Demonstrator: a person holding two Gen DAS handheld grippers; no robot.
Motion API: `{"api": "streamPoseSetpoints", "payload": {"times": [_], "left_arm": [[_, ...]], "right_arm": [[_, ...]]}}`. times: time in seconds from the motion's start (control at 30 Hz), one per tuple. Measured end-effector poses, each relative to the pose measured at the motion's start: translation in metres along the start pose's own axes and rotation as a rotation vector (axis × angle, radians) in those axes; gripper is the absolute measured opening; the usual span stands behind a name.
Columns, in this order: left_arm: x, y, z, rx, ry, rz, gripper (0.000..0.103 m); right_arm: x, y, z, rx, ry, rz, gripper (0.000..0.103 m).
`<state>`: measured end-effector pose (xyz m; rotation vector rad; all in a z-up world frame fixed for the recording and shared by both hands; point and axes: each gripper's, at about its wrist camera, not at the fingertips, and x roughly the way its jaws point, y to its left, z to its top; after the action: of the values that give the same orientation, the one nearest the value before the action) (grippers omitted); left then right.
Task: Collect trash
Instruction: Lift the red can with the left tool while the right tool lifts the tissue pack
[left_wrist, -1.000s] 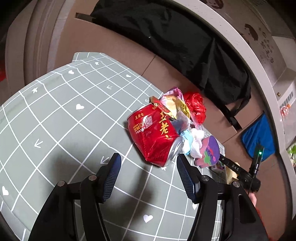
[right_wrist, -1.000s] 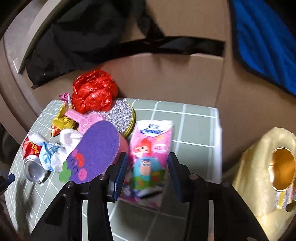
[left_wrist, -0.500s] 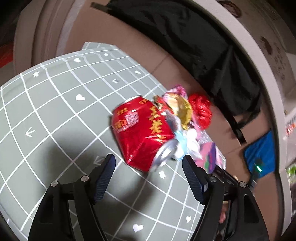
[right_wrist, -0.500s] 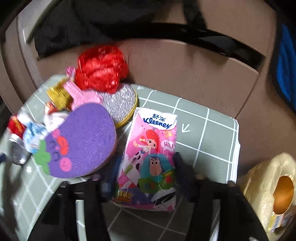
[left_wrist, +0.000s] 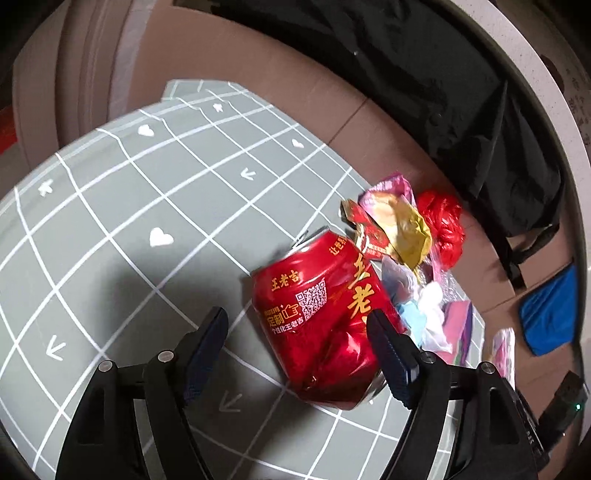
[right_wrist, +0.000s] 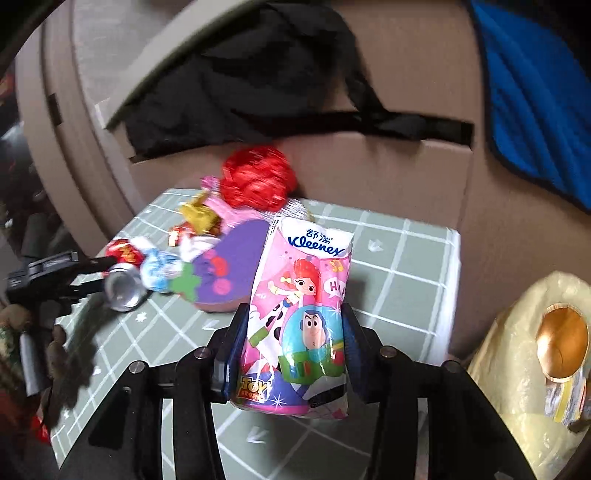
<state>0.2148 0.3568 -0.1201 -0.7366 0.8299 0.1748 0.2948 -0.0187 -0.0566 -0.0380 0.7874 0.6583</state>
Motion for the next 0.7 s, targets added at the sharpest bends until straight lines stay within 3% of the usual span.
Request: {"api": "streamPoseSetpoints", "payload": {"times": [0.13, 0.2, 0.3, 0.43, 0.57, 0.7], "left_arm": [[-0.004, -0.001, 0.010, 0.036, -0.028, 0.016, 0.077], [-0.015, 0.004, 0.017, 0.035, -0.048, 0.017, 0.077], [-0.036, 0.012, 0.021, 0.026, -0.066, 0.024, 0.077], [-0.066, 0.025, 0.011, 0.013, -0.075, -0.011, 0.077], [-0.091, 0.035, 0.000, 0.017, -0.066, -0.057, 0.077], [-0.101, 0.044, -0.006, 0.034, -0.062, -0.081, 0.077]], "right_arm": [[0.014, 0.022, 0.014, -0.024, 0.016, 0.071, 0.043], [0.023, 0.048, 0.021, -0.108, 0.028, 0.096, 0.043], [0.040, 0.085, 0.032, -0.256, 0.040, 0.092, 0.043], [0.088, 0.121, 0.052, -0.362, 0.090, 0.065, 0.043], [0.129, 0.144, 0.057, -0.422, 0.138, 0.043, 0.043], [0.122, 0.159, 0.044, -0.408, 0.170, 0.139, 0.042]]}}
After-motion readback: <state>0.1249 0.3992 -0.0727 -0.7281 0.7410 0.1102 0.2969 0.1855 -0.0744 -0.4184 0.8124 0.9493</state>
